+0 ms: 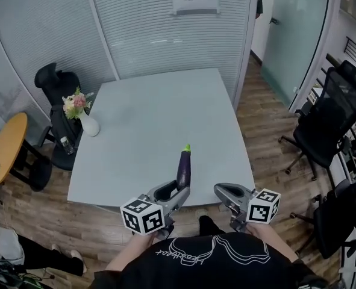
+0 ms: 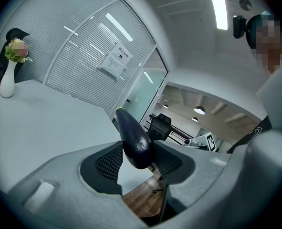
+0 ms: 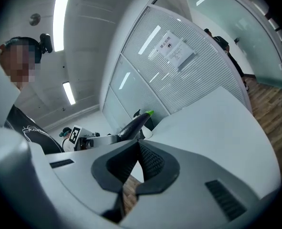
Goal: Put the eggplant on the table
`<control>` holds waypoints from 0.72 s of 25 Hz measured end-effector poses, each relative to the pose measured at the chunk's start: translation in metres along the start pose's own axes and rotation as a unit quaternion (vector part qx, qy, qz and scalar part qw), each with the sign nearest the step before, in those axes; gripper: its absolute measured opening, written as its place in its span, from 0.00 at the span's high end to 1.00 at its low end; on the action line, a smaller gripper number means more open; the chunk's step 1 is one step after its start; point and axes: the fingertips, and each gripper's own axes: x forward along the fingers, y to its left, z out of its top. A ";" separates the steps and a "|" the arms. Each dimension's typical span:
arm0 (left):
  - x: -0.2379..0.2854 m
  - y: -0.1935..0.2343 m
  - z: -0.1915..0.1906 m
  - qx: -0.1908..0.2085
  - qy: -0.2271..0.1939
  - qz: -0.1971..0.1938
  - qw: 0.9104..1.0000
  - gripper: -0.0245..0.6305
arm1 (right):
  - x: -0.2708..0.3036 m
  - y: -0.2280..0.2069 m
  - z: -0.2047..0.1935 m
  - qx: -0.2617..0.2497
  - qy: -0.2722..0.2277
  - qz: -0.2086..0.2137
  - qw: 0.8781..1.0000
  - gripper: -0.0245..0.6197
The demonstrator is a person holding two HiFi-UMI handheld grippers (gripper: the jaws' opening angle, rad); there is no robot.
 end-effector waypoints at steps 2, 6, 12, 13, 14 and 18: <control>0.009 0.007 0.002 0.000 0.006 0.006 1.000 0.65 | 0.005 -0.009 0.005 0.006 0.002 0.003 1.000 0.95; 0.031 0.023 0.009 -0.007 0.014 0.016 1.000 0.65 | 0.015 -0.032 0.014 0.019 0.009 0.009 1.000 0.95; 0.060 0.053 0.011 -0.012 0.027 0.035 0.999 0.65 | 0.033 -0.065 0.027 0.030 0.023 0.009 0.999 0.95; 0.064 0.058 0.011 -0.012 0.030 0.040 0.999 0.65 | 0.036 -0.069 0.028 0.032 0.025 0.010 0.999 0.95; 0.067 0.064 0.009 -0.011 0.034 0.046 0.998 0.65 | 0.038 -0.073 0.029 0.034 0.027 0.010 0.999 0.95; 0.081 0.086 0.005 -0.012 0.050 0.068 0.996 0.65 | 0.046 -0.090 0.036 0.043 0.028 0.009 0.999 0.95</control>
